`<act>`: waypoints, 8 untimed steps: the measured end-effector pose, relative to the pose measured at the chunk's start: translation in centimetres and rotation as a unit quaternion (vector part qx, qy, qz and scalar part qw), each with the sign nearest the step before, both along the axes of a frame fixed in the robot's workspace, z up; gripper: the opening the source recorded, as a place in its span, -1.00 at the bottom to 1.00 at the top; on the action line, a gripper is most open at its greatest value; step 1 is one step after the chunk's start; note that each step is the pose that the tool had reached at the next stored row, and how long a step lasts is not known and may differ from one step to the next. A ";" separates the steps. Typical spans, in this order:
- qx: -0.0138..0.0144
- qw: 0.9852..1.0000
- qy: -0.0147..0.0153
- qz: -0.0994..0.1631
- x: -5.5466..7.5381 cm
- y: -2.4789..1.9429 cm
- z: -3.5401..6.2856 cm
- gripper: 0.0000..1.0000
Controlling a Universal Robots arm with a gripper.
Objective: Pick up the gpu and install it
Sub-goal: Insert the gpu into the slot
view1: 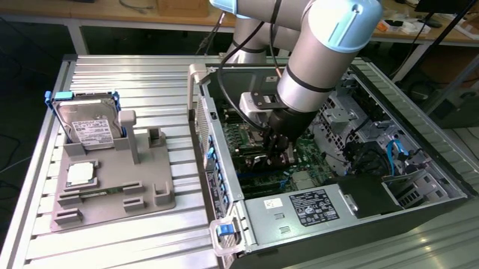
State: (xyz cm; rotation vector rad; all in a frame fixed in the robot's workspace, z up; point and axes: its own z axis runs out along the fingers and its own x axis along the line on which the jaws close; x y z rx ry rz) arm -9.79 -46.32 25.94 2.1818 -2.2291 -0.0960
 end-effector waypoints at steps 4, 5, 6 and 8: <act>0.000 1.000 0.000 0.000 0.0 0.00 0.00 -0.45; 0.000 1.000 0.000 0.000 0.0 0.00 0.00 -0.45; 0.000 1.000 0.000 0.000 0.0 0.00 0.00 -0.45; 0.000 1.000 0.000 0.000 0.0 0.00 0.00 -0.45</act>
